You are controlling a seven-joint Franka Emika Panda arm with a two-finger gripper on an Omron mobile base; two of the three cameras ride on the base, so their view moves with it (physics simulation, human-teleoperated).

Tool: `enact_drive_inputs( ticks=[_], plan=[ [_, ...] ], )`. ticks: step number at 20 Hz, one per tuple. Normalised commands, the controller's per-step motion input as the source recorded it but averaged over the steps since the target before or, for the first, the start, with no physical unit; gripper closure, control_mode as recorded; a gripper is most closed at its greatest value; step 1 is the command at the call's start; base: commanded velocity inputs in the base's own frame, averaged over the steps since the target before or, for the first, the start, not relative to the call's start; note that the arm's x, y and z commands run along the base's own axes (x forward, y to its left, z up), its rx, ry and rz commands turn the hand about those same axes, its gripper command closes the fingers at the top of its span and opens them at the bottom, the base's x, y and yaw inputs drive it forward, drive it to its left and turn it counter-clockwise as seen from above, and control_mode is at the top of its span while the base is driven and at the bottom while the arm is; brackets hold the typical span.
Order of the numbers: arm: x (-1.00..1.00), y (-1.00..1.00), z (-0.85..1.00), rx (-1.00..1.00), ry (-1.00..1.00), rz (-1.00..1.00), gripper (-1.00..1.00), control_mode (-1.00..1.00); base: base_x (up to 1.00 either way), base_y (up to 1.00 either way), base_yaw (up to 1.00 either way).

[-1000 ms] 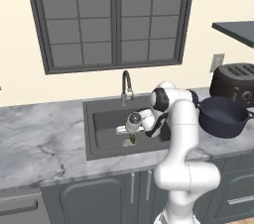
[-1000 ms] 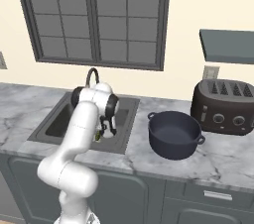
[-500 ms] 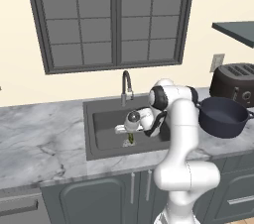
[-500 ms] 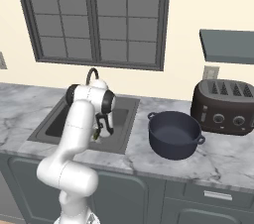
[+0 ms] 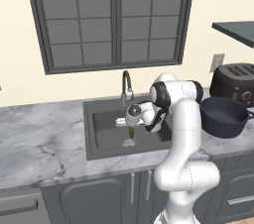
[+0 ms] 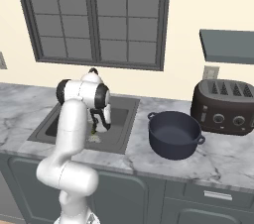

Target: Dump the squash from the pot into the sink. Then turn on the water and wash the squash. Then turn off the water and put the squash back in the pot.

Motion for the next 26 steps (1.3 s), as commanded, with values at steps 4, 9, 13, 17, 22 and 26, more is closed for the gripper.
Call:
enact_drive_inputs(
  ticks=[4, 9, 13, 17, 22, 26],
  plan=[
    [-0.38, -0.01, 0.45, 0.00, 0.00, -0.06, 1.00, -1.00, 0.00, 0.00, 0.00],
    [-0.42, -0.11, 0.70, 0.00, 0.00, -0.05, 1.00, -1.00, 0.00, 0.00, 0.00],
    [-0.33, -0.12, 0.67, 0.00, 0.00, -0.05, 1.00, -1.00, 0.00, 0.00, 0.00],
    [-0.33, -0.26, 0.66, 0.00, 0.00, -0.07, 1.00, -1.00, 0.00, 0.00, 0.00],
    [-0.46, -0.35, 0.73, 0.00, 0.00, -0.07, 1.00, -1.00, 0.00, 0.00, 0.00],
    [-0.41, -0.39, 0.84, 0.00, 0.00, -0.06, 1.00, -1.00, 0.00, 0.00, 0.00]
  ],
)
